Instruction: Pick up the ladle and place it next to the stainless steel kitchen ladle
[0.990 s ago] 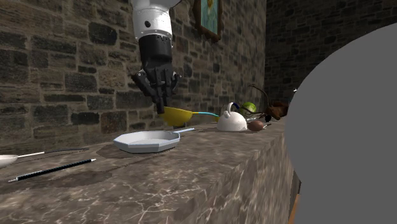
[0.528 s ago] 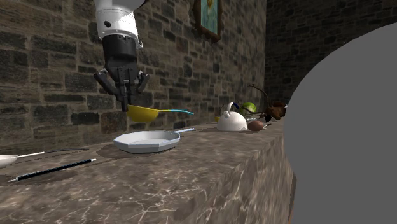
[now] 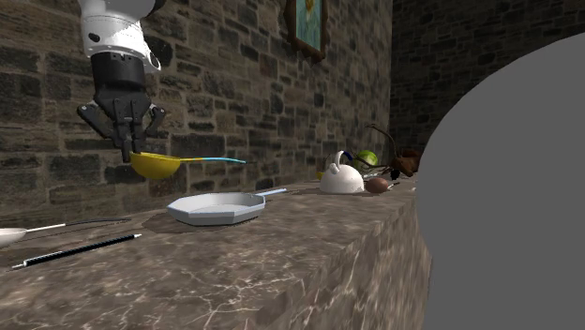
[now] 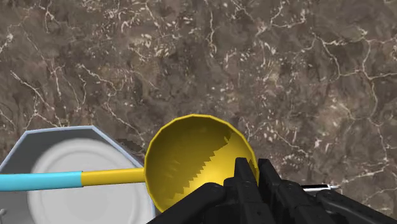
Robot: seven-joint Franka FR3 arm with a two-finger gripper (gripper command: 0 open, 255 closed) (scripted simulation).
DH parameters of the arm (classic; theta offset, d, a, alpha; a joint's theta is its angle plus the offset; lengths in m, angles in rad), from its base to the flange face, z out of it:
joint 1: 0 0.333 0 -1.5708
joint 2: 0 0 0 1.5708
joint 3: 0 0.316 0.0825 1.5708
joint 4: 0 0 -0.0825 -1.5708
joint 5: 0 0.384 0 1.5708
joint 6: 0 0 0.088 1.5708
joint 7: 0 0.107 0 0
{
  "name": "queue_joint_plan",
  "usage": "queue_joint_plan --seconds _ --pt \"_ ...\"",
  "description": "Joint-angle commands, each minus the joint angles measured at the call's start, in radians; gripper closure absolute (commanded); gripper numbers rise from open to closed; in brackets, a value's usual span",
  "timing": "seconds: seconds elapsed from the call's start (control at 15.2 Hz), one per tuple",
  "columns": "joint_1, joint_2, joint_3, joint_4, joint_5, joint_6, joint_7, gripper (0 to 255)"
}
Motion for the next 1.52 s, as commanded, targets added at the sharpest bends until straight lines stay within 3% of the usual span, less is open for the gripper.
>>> queue_joint_plan --seconds 0.0,0.13,1.45 --pt "0.012 0.071 0.012 0.076 0.006 -0.007 0.022 255" --pt "0.022 0.129 0.022 0.151 0.009 -0.024 0.041 255" --pt "0.021 0.192 0.021 -0.039 0.006 0.229 0.053 255"
